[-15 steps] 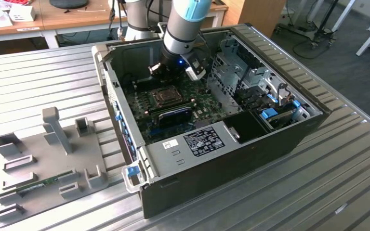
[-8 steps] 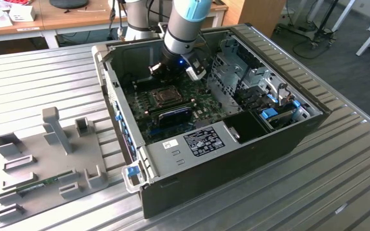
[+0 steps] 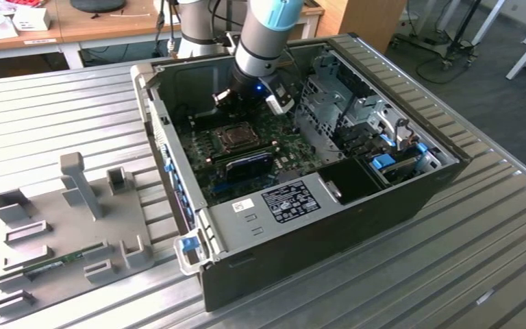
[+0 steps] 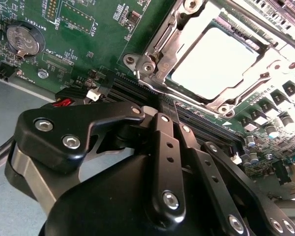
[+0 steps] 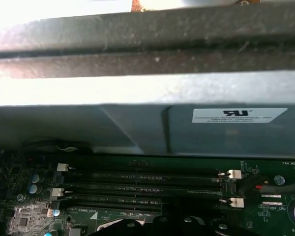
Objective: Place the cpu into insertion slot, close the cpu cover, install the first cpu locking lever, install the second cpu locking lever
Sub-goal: 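Install the first cpu locking lever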
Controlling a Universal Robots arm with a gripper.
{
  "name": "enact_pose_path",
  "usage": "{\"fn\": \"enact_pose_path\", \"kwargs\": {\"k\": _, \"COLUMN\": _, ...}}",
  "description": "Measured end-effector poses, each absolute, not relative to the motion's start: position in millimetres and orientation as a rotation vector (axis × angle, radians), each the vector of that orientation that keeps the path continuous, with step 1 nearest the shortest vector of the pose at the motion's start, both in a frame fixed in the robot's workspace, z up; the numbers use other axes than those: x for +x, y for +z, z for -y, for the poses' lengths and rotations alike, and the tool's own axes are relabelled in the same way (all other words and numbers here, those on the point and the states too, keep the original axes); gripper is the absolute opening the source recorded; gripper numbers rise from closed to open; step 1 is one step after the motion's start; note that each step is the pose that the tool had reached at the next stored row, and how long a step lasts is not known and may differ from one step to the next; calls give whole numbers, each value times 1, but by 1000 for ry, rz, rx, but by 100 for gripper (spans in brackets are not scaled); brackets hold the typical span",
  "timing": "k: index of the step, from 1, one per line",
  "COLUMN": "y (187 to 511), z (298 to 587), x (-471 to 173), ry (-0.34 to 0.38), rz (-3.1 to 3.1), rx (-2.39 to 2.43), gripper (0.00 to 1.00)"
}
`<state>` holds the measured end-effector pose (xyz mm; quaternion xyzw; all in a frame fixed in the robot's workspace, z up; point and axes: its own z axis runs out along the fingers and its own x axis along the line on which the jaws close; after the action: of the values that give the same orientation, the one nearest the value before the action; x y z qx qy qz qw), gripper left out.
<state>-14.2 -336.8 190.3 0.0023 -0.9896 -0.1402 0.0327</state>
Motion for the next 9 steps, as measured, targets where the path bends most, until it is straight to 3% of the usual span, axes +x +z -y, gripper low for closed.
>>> {"fn": "enact_pose_path", "kwargs": {"k": 9, "y": 191, "z": 337, "x": -14, "ry": -432, "rz": 3046, "rx": 7, "gripper": 11}}
